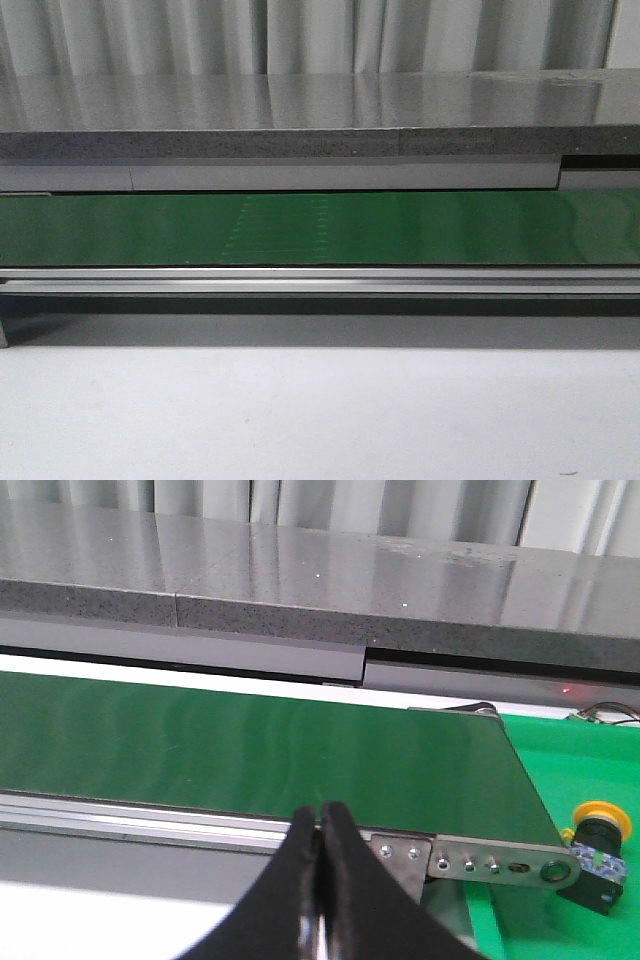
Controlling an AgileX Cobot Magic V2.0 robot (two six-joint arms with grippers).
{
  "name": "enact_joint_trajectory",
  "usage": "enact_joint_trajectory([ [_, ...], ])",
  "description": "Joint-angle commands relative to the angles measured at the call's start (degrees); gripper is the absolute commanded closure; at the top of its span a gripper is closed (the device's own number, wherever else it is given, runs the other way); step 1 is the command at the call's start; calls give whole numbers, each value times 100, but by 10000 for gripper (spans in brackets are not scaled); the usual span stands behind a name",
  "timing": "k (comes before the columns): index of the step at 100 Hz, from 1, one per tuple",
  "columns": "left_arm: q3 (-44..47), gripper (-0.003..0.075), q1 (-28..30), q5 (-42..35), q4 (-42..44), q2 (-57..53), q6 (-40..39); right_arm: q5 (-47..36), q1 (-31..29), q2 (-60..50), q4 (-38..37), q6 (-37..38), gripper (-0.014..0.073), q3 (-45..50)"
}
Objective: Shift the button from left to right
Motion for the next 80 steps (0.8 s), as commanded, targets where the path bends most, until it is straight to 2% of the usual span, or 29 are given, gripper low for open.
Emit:
enact_joint_trajectory([
  [1,76,715,-87,-436,129,-255,-127,-436,-14,-104,-58,0,662,5],
  [25,791,715,-111,-436,139,-1368,-127,-436,-14,-104,-58,0,662,5],
  [44,1153,715,-111,-579,210,-1348,-137,-436,-14,-104,-58,0,662,5],
  [80,1155,715,-111,-593,236,-1348,-137,-436,-14,-104,-58,0,662,5],
])
